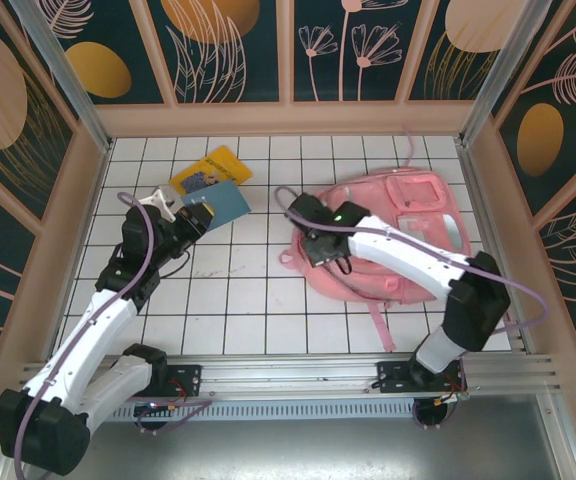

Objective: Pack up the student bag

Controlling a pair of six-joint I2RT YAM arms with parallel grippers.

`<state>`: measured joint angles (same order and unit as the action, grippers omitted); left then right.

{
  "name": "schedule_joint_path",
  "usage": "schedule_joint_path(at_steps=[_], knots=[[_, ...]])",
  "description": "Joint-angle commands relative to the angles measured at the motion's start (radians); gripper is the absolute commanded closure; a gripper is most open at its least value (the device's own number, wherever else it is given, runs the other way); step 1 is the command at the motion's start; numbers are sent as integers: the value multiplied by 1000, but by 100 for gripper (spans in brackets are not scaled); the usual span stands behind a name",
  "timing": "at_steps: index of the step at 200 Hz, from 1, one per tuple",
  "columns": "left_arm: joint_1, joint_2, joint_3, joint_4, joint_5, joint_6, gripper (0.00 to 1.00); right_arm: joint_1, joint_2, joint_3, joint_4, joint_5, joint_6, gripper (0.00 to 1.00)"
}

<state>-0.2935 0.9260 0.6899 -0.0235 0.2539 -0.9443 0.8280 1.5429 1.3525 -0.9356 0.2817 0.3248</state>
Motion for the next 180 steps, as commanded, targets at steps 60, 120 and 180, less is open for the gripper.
schedule_joint_path(at_steps=[60,120,180], knots=[[-156,260,13,399,246,-151,100,-384,-280,129,51,-567,-87,100],[-319,547,105,666,286,-281,100,-533,-370,35,108,-732,-70,100],[-410,857,265,906,301,-428,100,-575,-400,12,134,-803,-30,100]])
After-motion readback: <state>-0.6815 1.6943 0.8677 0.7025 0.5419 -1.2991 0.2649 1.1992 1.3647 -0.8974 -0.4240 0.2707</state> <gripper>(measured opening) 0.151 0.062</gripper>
